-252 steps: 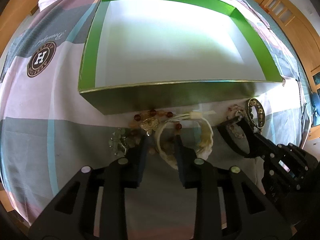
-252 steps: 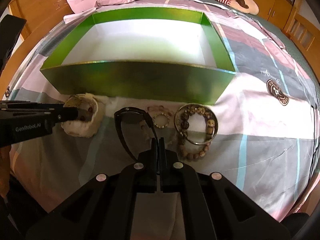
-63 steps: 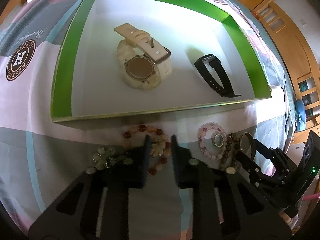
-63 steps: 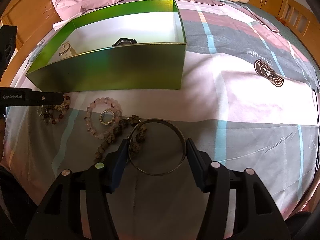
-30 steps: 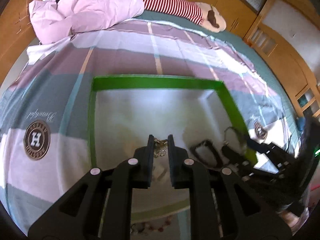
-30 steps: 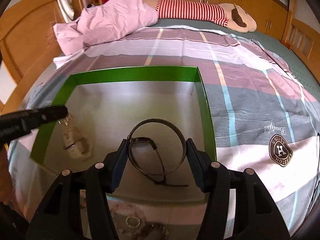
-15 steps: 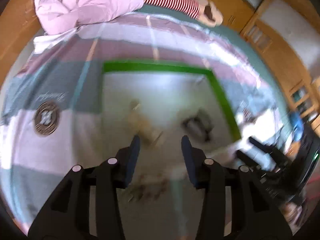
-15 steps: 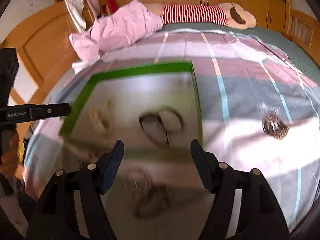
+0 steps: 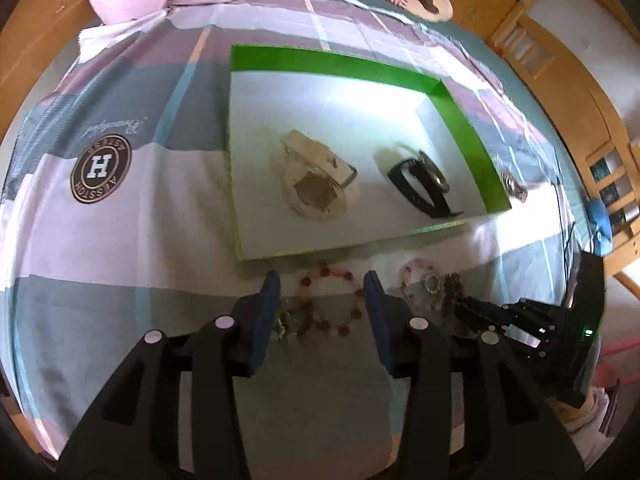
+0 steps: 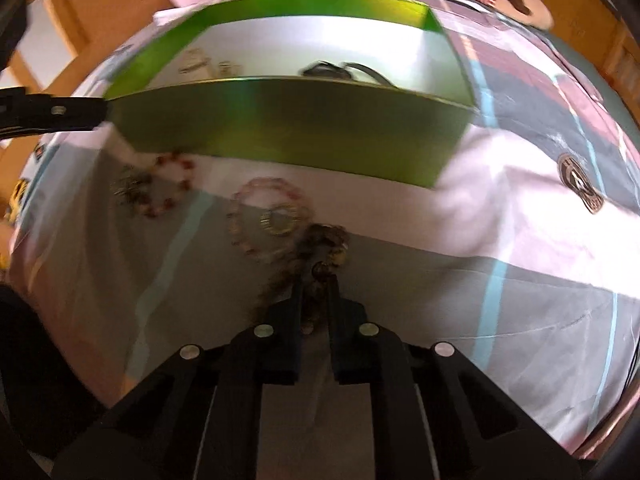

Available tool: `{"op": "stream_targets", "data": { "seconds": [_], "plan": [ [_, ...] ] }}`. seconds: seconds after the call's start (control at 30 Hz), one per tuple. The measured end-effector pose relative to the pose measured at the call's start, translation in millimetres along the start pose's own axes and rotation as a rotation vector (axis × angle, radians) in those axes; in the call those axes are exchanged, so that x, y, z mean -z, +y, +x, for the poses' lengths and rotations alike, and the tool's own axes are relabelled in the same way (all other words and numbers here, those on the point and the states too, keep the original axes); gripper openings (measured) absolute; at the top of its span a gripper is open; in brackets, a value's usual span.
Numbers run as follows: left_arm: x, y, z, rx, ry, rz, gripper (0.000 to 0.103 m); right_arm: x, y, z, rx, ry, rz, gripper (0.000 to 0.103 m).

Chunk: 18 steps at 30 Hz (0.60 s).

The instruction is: Organize jewelry

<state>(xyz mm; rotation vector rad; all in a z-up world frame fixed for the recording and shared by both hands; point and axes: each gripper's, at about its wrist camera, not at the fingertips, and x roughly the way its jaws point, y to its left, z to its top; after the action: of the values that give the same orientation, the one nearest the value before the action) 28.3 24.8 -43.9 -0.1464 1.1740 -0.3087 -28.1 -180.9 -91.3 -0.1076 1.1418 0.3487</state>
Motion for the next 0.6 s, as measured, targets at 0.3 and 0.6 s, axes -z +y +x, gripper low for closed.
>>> {"op": "stream_targets", "data": {
  "seconds": [0.3,0.6],
  "plan": [
    [5.5,-9.0,48.2,-0.110,0.115,0.031,0.044,-3.6,-14.0,-29.1,0.006,-0.079,0.072,0.011],
    [2.2,-0.1,75.6,-0.183,0.150,0.004,0.042,6.5,-43.7,-25.5,0.111,-0.052,0.170,0.012]
  ]
}}
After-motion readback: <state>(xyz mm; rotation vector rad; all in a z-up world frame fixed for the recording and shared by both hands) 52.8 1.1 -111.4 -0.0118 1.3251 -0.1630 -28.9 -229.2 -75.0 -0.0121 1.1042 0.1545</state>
